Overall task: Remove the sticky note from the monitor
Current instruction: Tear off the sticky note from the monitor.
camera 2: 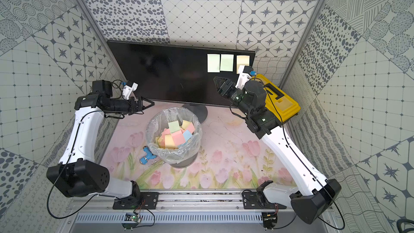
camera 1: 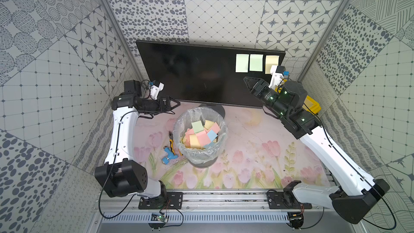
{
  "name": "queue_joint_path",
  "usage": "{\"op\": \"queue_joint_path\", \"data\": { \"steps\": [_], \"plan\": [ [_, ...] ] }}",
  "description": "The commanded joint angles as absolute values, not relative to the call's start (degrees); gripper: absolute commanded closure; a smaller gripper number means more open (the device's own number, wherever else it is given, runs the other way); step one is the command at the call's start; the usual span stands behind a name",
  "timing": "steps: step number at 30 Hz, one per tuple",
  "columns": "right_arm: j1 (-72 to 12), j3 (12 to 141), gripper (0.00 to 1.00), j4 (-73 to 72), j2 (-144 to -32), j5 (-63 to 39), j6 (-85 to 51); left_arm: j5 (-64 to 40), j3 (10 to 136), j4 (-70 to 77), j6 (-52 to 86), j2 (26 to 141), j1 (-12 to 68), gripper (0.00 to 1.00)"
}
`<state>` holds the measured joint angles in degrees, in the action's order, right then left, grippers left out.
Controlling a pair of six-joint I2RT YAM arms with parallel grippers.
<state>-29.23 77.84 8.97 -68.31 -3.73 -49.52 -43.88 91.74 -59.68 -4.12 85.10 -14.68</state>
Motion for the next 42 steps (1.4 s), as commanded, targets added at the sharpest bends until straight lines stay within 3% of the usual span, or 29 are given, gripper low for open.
{"op": "queue_joint_path", "data": {
  "steps": [1, 10, 18, 42],
  "plan": [
    [-26.9, 75.6, 0.52, 8.3, -63.8, -0.6, -50.7, -46.6, 92.7, -59.4, -4.6, 85.4, -14.1, 0.01],
    [-18.6, 72.1, 0.50, 11.6, -57.6, -1.6, -53.8, -46.7, 93.3, -59.4, -4.6, 86.1, -13.9, 0.01],
    [-11.3, 74.9, 0.50, 11.6, -61.4, -9.9, -57.7, -46.5, 93.4, -59.4, -4.7, 86.3, -13.9, 0.01],
    [-9.4, 81.9, 0.53, 8.6, -67.4, -16.0, -57.3, -46.3, 93.3, -59.6, -4.9, 86.1, -13.8, 0.01]
  ]
}}
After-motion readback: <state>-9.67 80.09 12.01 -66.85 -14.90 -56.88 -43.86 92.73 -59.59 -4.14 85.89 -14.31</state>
